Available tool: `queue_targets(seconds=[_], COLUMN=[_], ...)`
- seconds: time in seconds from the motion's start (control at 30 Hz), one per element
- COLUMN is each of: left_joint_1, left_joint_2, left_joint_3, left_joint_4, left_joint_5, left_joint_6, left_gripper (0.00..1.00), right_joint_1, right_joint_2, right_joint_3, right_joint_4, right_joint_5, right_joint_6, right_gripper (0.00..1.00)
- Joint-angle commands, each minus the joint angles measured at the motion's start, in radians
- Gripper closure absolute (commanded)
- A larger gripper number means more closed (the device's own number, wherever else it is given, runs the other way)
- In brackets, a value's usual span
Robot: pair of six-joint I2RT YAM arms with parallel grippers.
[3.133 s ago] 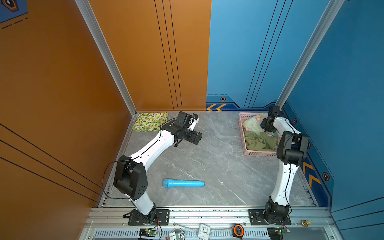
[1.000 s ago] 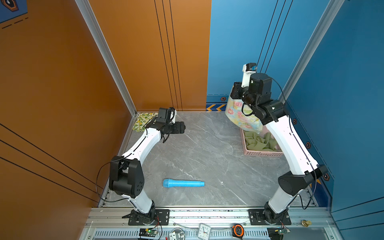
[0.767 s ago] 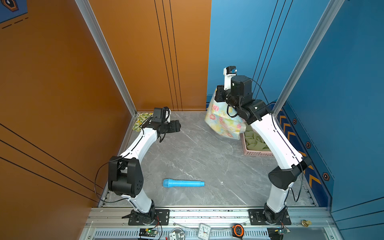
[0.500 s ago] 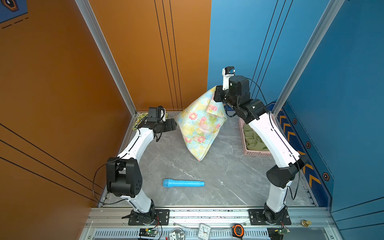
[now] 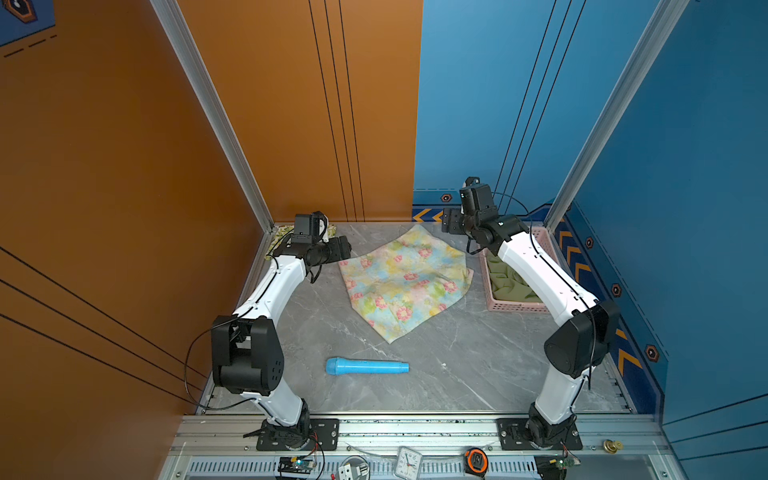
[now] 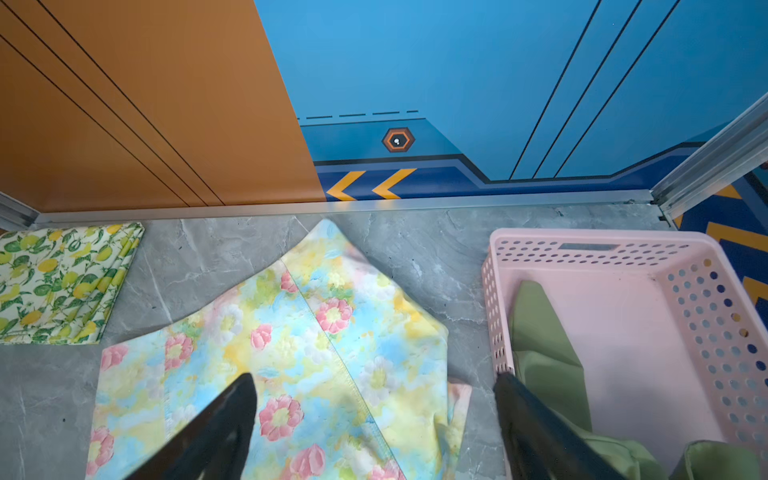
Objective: Fold and stack the skirts
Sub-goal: 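Swing the floral skirt over the table center with the right gripper and drop it, then move both grippers above the floral skirt's edges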
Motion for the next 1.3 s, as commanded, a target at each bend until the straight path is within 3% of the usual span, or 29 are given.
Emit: queue_targets(seconds=[0.0, 0.2, 0.4, 0.6, 0.9, 1.27], left_joint_1=[-0.002, -0.02, -0.045, -0.071, -0.085, -0.084], left_joint_2=[0.034, 0.085, 0.128, 0.157, 0.181, 0.19], left_joint_3=[0.006, 0.03, 0.05, 0.062, 0.073, 0.078], left_joint_4=[-0.029, -0.069, -0.099, -0.119, -0.131, -0.13], left_joint_5=[-0.01, -0.044, -0.089, -0.124, -0.132, -0.117], left_joint_6=[0.004, 0.024, 0.05, 0.069, 0.079, 0.073], left_gripper=[0.1, 0.1, 0.1, 0.09, 0.08, 0.08], right_joint_1=[0.032, 0.096, 0.095, 0.015, -0.056, -0.11], right_joint_2=[-0.02, 0.025, 0.071, 0.165, 0.359, 0.525], right_joint_3=[-0.049, -0.162, -0.197, -0.133, 0.015, 0.12], right_joint_4=[-0.015, -0.014, -0.014, -0.038, -0.09, -0.093], right_joint_5=[-0.029, -0.062, -0.083, -0.127, -0.012, -0.052], right_joint_6=[0.013, 0.042, 0.078, 0.11, 0.13, 0.143], right_gripper=[0.1, 0.11, 0.12, 0.13, 0.14, 0.22])
